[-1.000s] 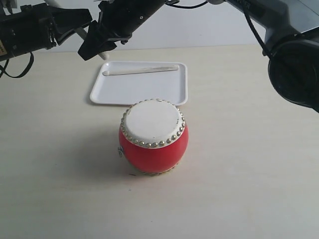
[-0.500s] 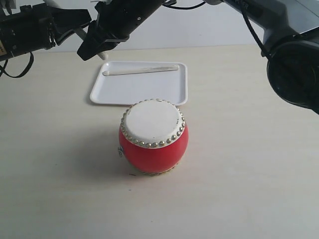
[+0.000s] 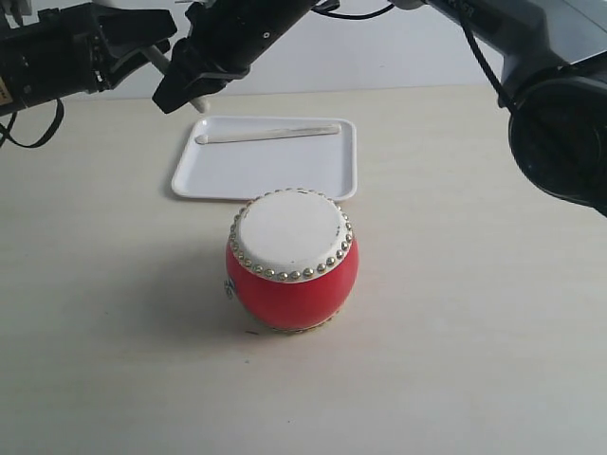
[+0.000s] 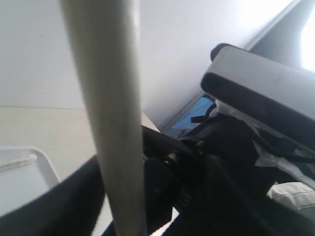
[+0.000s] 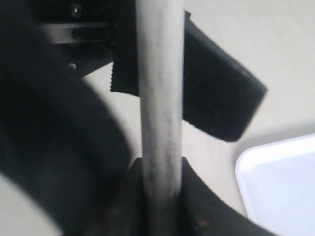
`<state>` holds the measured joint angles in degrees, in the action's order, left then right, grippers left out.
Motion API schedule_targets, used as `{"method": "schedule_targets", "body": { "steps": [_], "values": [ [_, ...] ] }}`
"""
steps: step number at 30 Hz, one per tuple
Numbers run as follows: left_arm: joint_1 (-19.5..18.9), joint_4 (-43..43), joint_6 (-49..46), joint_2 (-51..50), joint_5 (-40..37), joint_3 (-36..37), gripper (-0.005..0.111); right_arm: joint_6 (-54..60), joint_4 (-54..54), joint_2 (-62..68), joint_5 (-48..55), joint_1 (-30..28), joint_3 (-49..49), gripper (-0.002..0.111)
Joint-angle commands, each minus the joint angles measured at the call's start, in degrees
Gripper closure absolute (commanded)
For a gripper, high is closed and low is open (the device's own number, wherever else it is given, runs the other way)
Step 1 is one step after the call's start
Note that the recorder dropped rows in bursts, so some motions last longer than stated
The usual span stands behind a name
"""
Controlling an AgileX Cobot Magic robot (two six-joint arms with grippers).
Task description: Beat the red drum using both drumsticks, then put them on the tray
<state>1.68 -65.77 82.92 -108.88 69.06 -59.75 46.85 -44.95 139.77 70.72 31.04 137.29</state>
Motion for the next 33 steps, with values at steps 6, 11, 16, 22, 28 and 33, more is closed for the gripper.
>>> {"method": "schedule_targets", "body": {
  "steps": [6,11,16,22,28,33],
  "values": [
    [-0.94,1.14,0.64,0.11,0.9,-0.17,0.028,-4.79,3.93,-0.4,-0.76,-0.75,0.4,0.108],
    [-4.58,-0.05,0.74,0.11,0.58,-0.17,0.046,-11.67,15.55,-1.41,-0.76,-1.97,0.4,0.108],
    [-8.03,-1.67,2.95,0.11,-0.15,-0.17,0.068,-14.33,20.06,-1.66,-0.76,-4.91,0.4,0.108],
    [-9.77,-3.53,2.95,0.11,-0.15,-0.17,0.103,-15.49,30.23,-1.54,-0.85,-6.37,0.4,0.108],
    [-9.77,-5.0,2.82,0.11,0.08,-0.17,0.107,-10.03,36.17,0.68,-2.31,-6.37,0.4,0.108],
    [-9.77,-5.12,2.82,0.11,0.08,-0.17,0.107,-2.75,35.53,2.71,-3.02,-6.37,0.4,0.108]
  ]
}}
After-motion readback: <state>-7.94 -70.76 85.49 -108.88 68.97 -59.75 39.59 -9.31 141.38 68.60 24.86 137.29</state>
